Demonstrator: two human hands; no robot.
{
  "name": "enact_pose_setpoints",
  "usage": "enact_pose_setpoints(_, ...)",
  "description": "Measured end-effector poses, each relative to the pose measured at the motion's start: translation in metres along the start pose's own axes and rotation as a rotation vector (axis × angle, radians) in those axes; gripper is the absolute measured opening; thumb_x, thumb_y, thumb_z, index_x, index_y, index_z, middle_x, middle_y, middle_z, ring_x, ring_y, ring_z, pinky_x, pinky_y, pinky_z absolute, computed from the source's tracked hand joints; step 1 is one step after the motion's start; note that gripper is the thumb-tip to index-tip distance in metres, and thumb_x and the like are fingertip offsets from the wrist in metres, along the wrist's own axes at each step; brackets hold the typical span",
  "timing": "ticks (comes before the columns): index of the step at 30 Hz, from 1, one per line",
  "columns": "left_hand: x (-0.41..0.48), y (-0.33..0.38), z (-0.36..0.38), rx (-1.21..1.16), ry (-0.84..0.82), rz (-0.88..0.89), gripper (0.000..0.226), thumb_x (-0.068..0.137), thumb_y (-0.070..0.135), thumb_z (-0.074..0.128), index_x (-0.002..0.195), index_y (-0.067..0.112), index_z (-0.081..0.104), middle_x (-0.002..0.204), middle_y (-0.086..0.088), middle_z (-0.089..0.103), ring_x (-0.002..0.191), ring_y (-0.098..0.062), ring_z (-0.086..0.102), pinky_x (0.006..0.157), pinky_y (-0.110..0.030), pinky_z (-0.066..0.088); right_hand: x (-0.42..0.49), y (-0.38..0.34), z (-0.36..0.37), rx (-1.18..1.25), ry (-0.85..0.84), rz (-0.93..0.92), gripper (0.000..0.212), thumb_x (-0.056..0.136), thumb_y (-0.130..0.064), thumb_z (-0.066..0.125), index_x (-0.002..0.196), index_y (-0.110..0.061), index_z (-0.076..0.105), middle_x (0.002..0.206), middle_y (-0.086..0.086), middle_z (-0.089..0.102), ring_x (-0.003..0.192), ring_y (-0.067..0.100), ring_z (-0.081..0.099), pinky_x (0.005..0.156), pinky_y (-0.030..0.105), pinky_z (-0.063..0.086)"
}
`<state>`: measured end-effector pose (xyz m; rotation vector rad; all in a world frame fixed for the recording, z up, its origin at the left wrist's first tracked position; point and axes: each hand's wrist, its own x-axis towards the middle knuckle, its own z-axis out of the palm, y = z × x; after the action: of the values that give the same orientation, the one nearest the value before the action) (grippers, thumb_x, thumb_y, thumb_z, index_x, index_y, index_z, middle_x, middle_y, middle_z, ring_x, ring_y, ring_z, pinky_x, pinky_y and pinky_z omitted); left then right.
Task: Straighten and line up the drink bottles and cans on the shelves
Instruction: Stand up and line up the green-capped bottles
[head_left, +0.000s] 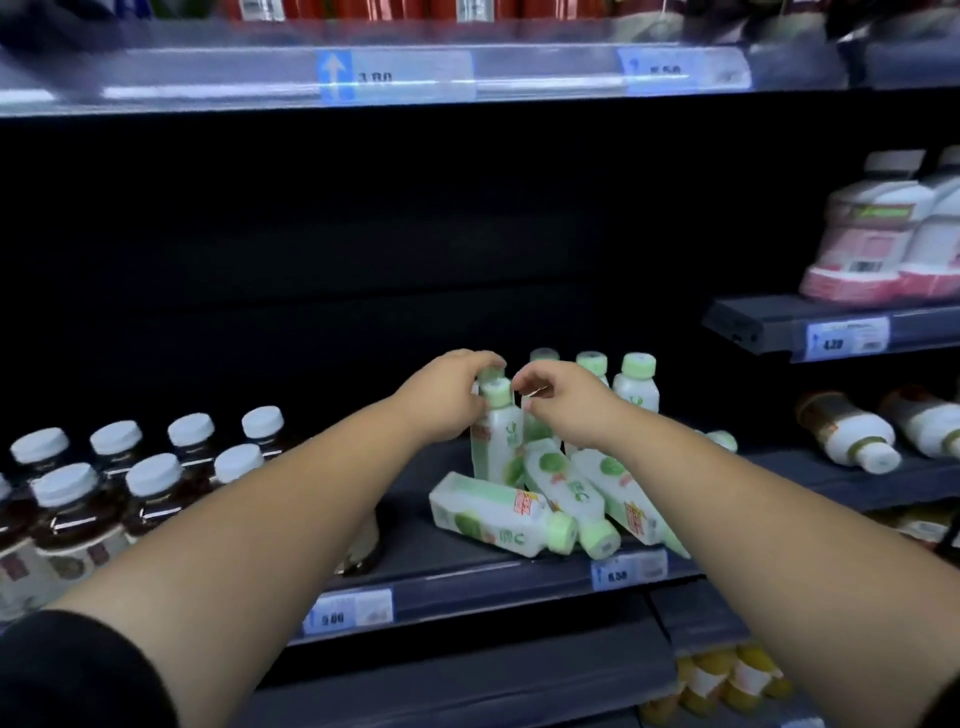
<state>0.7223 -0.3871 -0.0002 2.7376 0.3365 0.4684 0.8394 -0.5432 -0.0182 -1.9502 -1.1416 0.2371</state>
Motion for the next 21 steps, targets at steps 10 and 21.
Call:
enact_pose_setpoints(10,0.025,-0.023,-0.008,-0.039,-0.194,0.036,0.038,0.085,0.016,0.072,0.117,0.034,0.063,0.109,0.013,0.065,0.102,-0.01,0.061,0.093,-0.035,0.051,0.044,0.002,-0.002,-0.088,0.037,0.019,0.026,0.094,-0.008,0.061,0.116,-0.02,0.064,0.109,-0.009,0.062,0.103,0.013,0.061,0.085,0.034,0.055)
enact_pose_setpoints(21,0.009,-0.058,-0.037,0.002,-0.166,-0.13,0.037,0.088,0.012,0.067,0.123,0.024,0.064,0.117,0.009,0.063,0.109,-0.009,0.06,0.088,-0.017,0.045,0.101,-0.012,0.014,-0.556,-0.32,-0.067,0.057,0.099,-0.036,0.057,0.152,-0.027,0.037,0.153,0.005,0.043,0.135,0.024,0.046,0.108,0.031,0.04)
